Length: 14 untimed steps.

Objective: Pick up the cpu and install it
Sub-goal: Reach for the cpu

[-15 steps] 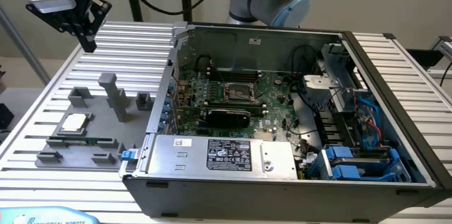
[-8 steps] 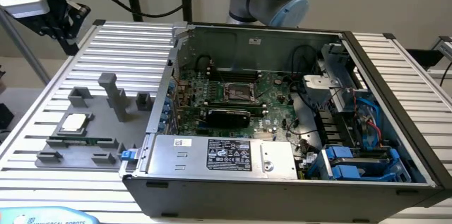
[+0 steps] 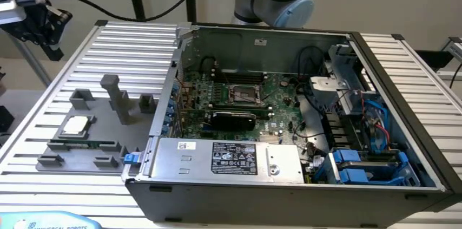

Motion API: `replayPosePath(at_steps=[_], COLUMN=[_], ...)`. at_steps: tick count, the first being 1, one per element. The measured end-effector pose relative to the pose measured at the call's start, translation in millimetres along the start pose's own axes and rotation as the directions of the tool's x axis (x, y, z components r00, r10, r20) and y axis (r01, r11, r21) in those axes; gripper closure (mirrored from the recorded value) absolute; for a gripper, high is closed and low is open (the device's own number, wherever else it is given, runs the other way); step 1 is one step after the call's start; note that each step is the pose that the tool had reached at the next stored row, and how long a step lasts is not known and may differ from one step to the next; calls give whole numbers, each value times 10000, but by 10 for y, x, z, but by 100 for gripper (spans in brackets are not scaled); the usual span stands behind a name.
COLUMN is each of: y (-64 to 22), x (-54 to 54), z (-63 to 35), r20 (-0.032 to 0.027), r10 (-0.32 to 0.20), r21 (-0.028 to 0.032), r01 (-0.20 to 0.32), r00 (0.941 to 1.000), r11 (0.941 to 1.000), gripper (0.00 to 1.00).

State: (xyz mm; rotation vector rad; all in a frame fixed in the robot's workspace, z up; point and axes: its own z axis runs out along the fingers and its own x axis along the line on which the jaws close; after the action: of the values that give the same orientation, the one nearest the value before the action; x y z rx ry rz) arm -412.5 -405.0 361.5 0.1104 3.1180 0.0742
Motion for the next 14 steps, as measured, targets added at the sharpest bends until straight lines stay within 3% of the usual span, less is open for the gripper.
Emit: replayPosePath(at_steps=[7,14], y=[-29,-30], x=[304,308], z=[96,100], r20=[-8,-14], r10=[0,-5], r21=[1,1], r01=[0,5], r00=[10000,10000], r11=[10000,10000], gripper=[89,89])
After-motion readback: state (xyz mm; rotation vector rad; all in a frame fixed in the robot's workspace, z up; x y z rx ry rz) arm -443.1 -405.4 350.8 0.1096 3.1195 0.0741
